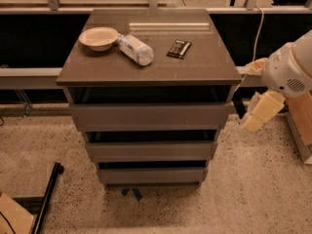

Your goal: Open bottom drawer

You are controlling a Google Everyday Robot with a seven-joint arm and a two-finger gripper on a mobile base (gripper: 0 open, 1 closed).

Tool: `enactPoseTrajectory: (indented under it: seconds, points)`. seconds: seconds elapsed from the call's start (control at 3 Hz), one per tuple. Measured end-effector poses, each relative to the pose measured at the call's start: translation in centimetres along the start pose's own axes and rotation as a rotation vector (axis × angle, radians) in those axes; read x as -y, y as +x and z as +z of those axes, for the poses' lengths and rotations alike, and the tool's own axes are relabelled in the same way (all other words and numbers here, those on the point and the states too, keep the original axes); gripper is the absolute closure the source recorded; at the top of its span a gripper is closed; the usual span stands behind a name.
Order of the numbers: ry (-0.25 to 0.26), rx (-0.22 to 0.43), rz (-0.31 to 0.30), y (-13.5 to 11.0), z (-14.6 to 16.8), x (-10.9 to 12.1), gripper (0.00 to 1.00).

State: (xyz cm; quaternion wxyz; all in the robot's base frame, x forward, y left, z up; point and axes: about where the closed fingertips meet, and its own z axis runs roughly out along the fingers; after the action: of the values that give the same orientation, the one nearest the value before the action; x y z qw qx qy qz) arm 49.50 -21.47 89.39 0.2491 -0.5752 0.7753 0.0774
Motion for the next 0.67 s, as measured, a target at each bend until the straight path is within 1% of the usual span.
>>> enactPoseTrajectory:
  seconds: [0.33, 0.67]
  points:
    - [0.003, -0.032, -0.006, 0.6, -0.1, -0.6, 0.0]
    - [0.032, -0.043, -0.023, 0.8, 0.9, -1.2, 0.0]
